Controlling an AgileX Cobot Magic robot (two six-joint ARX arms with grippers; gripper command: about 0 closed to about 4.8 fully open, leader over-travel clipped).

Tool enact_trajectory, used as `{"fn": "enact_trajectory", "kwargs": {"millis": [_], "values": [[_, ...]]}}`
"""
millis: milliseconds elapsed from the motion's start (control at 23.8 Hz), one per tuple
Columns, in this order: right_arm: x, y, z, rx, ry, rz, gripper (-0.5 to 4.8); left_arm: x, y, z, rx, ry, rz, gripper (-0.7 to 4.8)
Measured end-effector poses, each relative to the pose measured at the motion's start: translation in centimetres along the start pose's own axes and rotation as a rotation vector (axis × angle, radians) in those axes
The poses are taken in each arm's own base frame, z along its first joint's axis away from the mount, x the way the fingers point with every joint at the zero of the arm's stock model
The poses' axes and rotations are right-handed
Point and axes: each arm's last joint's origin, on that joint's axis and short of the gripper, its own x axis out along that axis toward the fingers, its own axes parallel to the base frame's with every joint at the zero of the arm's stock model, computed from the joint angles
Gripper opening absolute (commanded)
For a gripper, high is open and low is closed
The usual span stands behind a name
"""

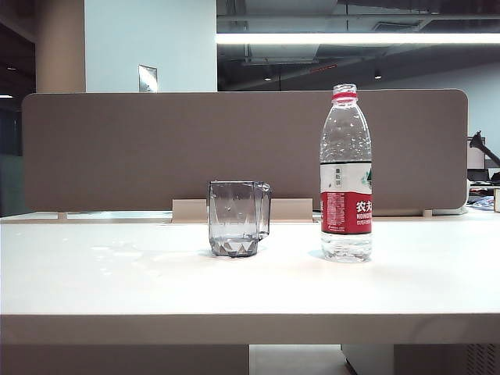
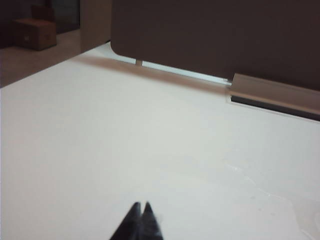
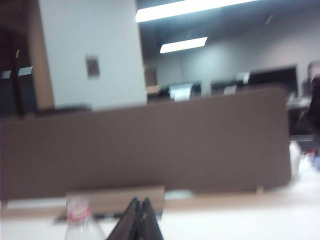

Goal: Pick up the mineral water bottle on the table and pour a little water into the mug.

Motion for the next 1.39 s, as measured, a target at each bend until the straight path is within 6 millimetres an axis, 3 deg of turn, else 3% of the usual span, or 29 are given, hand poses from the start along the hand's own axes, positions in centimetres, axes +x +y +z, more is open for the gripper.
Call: {"fn": "enact_trajectory", "kwargs": {"millis": [294, 714, 799, 883, 1009, 1387], "values": [[-0.7, 0.0, 0.8, 0.004, -0.067, -0.010, -0.05, 0.0, 0.0, 0.0, 0.000, -0.004, -0.001, -0.02], [-0.8, -0.1, 0.4, 0.001, -0.018, -0.014, -0.05, 0.0, 0.0, 0.0, 0.000, -0.002, -0.001, -0.02], [-0.8, -0.1, -0.1, -0.002, 0.028, -0.019, -0.05, 0.0, 0.0, 0.0, 0.000, -0.002, -0.001, -0.02], [-1.0, -0.3, -1.9, -0.014, 0.222, -0.039, -0.05, 0.0, 0.0, 0.0, 0.000, -0.002, -0.001, -0.02], [-1.5, -0.5, -3.4, -0.024, 0.378, -0.054, -0.05, 0.0, 0.0, 0.0, 0.000, -0.002, -0.001, -0.02], [-2.5, -0.8, -6.0, -0.037, 0.585, -0.076, -0.05, 0.0, 0.0, 0.0, 0.000, -0.002, -0.001, -0.02]]}}
